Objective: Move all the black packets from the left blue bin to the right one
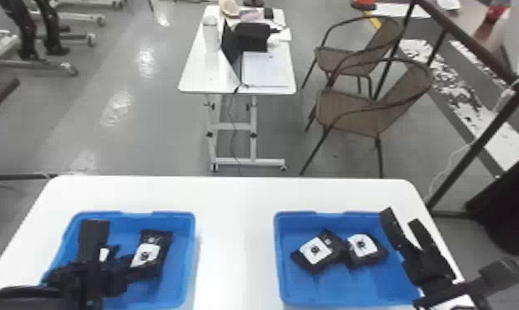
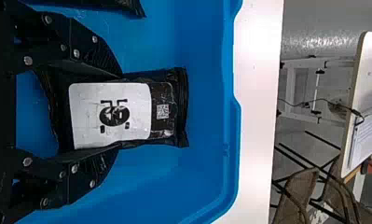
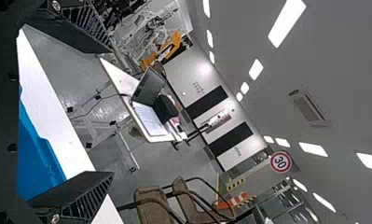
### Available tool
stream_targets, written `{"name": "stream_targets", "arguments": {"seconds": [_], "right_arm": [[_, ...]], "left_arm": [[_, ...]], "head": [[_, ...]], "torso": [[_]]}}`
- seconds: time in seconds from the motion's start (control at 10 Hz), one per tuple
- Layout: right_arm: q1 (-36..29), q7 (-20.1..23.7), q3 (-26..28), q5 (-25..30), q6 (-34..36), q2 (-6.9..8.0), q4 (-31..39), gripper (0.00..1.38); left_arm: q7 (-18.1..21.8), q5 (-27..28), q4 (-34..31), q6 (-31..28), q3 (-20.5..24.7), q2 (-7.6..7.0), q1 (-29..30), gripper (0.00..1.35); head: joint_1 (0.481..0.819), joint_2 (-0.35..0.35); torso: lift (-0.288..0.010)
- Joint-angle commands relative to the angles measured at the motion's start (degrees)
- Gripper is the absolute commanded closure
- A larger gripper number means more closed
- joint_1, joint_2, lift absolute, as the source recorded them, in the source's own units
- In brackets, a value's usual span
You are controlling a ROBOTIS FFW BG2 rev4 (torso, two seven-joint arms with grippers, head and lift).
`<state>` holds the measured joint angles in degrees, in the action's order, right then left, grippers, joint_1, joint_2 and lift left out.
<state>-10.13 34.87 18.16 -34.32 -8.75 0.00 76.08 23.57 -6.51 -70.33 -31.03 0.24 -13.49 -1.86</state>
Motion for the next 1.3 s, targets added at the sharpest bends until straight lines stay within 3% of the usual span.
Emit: {"name": "stream_targets", "arguments": {"seconds": [0.0, 0.1, 0.3, 0.5, 0.8, 1.0, 1.2], "right_arm": [[0.0, 0.1, -0.1, -0.3, 0.1, 0.05, -0.3, 0.08], [0.0, 0.2, -0.1, -0.4, 0.1, 0.05, -0.4, 0.08], [0.1, 0.7, -0.5, -0.7, 0.3, 0.05, -0.3, 0.08], [-0.1, 1.0, -0.8, -1.1, 0.3, 0.05, 0.4, 0.08], [-0.3, 1.5, -1.7, -1.5, 1.2, 0.05, 2.1, 0.08], [0.7, 3.0, -3.8, -1.3, 2.7, 0.05, 2.9, 0.08], [2.6, 4.9, -7.3, -0.8, 3.6, 0.05, 2.8, 0.08]], "left_arm": [[0.4, -0.6, 0.0, -0.3, -1.8, -1.46, -0.3, 1.02], [0.6, -0.9, -0.1, -0.7, -2.2, -1.81, -0.4, 1.13], [5.8, -1.4, -1.0, 1.8, -0.5, -1.72, 0.7, 1.13], [10.4, -1.3, -13.1, 2.1, 1.6, -2.16, 5.7, 1.13], [12.3, -2.0, -27.8, -0.7, 1.5, -1.98, 9.8, 1.13], [18.2, 0.0, -27.8, 2.6, -4.1, -1.90, 3.9, 1.13], [22.1, 5.1, -20.5, 9.2, -11.4, -1.19, -4.6, 1.13]], "head": [[0.695, -0.056], [0.695, -0.056], [0.695, -0.056], [0.695, -0.068], [0.695, -0.090], [0.695, -0.115], [0.695, -0.149]], "torso": [[0.000], [0.000], [0.000], [0.000], [0.000], [0.000], [0.000]]}}
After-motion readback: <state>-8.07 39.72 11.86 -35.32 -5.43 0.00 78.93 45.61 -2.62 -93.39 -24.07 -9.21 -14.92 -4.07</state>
